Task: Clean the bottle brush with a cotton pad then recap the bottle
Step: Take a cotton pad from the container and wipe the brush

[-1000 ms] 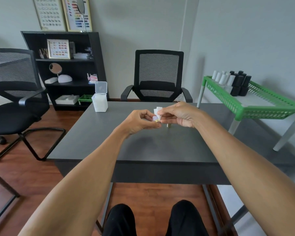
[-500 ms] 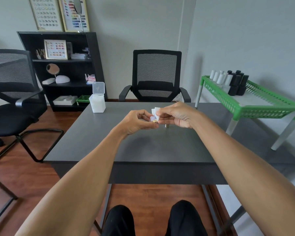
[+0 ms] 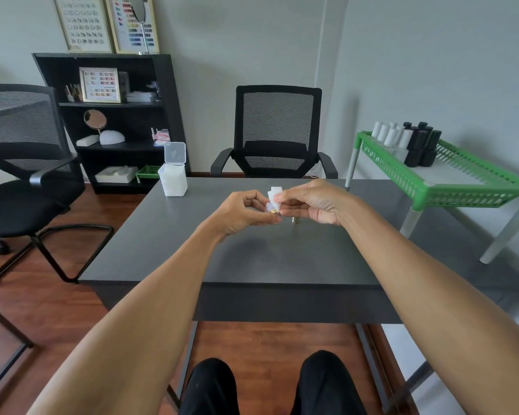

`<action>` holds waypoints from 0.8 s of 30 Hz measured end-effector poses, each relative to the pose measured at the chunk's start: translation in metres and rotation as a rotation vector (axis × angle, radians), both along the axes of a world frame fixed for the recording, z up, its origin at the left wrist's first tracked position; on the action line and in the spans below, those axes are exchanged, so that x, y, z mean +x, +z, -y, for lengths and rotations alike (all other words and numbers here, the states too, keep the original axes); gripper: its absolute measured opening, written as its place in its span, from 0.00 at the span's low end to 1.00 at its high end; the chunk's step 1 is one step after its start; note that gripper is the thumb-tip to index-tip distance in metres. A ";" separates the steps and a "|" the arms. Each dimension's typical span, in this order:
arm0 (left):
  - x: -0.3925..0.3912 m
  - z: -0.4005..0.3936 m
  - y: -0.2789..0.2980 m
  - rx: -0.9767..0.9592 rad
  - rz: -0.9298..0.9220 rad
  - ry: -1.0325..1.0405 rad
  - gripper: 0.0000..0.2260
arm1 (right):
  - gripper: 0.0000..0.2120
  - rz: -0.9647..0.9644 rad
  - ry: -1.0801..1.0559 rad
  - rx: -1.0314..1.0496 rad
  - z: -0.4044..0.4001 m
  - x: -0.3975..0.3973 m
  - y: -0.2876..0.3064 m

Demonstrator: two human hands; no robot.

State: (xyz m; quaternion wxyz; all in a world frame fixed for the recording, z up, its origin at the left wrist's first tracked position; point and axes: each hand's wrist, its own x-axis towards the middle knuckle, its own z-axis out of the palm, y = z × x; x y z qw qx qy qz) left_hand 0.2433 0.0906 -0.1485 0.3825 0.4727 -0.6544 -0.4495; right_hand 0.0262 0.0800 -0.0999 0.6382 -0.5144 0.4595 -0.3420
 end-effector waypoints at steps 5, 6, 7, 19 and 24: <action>0.000 -0.002 0.000 -0.008 0.006 0.002 0.11 | 0.06 0.017 -0.023 0.001 0.000 0.000 -0.001; 0.000 -0.002 0.001 -0.008 0.002 0.004 0.11 | 0.06 0.016 -0.023 0.003 0.000 0.000 -0.001; 0.000 -0.002 0.001 -0.008 -0.002 0.006 0.11 | 0.06 0.012 -0.021 0.004 0.000 -0.001 0.000; 0.000 -0.003 0.003 -0.005 -0.020 -0.005 0.12 | 0.05 0.005 -0.014 -0.019 -0.001 -0.001 0.002; 0.002 -0.003 0.001 0.026 -0.094 0.008 0.14 | 0.09 -0.086 0.085 -0.155 -0.001 -0.004 -0.002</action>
